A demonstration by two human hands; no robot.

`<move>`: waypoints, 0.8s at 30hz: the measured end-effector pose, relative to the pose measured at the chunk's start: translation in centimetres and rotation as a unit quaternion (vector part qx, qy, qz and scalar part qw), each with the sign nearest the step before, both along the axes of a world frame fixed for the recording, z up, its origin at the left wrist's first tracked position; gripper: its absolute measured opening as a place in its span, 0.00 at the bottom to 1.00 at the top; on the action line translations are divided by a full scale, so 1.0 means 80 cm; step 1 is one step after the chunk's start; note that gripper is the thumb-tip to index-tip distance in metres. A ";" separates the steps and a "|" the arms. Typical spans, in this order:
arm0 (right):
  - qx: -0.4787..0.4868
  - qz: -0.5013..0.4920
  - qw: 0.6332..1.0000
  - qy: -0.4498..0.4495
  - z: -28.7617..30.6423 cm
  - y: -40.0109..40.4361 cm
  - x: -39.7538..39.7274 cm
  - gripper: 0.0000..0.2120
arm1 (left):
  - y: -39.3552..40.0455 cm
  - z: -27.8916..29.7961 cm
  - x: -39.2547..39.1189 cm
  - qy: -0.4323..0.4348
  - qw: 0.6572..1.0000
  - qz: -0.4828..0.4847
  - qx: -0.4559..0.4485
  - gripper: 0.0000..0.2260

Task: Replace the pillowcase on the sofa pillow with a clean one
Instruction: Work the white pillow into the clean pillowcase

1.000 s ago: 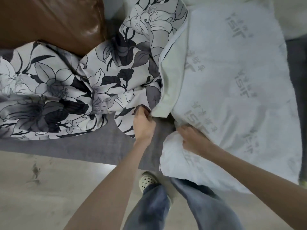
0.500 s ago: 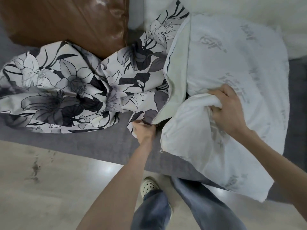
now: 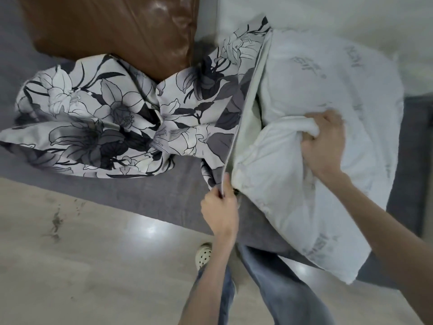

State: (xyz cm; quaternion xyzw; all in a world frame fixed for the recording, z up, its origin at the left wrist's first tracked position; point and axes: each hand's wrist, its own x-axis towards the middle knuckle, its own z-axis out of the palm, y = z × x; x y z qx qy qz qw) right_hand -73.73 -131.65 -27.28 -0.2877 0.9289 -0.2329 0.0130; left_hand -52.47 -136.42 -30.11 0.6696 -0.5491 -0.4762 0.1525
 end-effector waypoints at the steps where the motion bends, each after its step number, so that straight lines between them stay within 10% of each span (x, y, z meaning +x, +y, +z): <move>1: 0.020 0.005 1.000 -0.004 -0.001 -0.007 0.008 0.14 | 0.008 0.004 -0.006 -0.037 0.998 -0.040 -0.003 0.24; 7: 0.164 0.146 0.975 0.022 -0.055 -0.054 0.070 0.14 | 0.057 -0.002 0.008 -0.171 0.918 -0.296 -0.201 0.21; 12: 0.332 0.345 0.853 -0.207 -0.108 -0.037 0.069 0.22 | 0.109 -0.041 0.020 -0.279 0.857 -0.433 -0.003 0.11; 17: 0.210 0.572 0.788 -0.093 -0.093 -0.024 0.019 0.23 | 0.062 -0.043 -0.003 -0.303 0.851 -0.429 0.007 0.23; 20: 0.127 0.498 0.854 -0.076 -0.091 -0.012 -0.040 0.19 | 0.006 -0.031 -0.044 -0.273 0.878 -0.383 -0.092 0.22; 24: 0.004 0.162 0.986 -0.042 -0.088 -0.038 -0.129 0.17 | -0.062 -0.026 -0.130 -0.156 0.906 -0.314 -0.237 0.11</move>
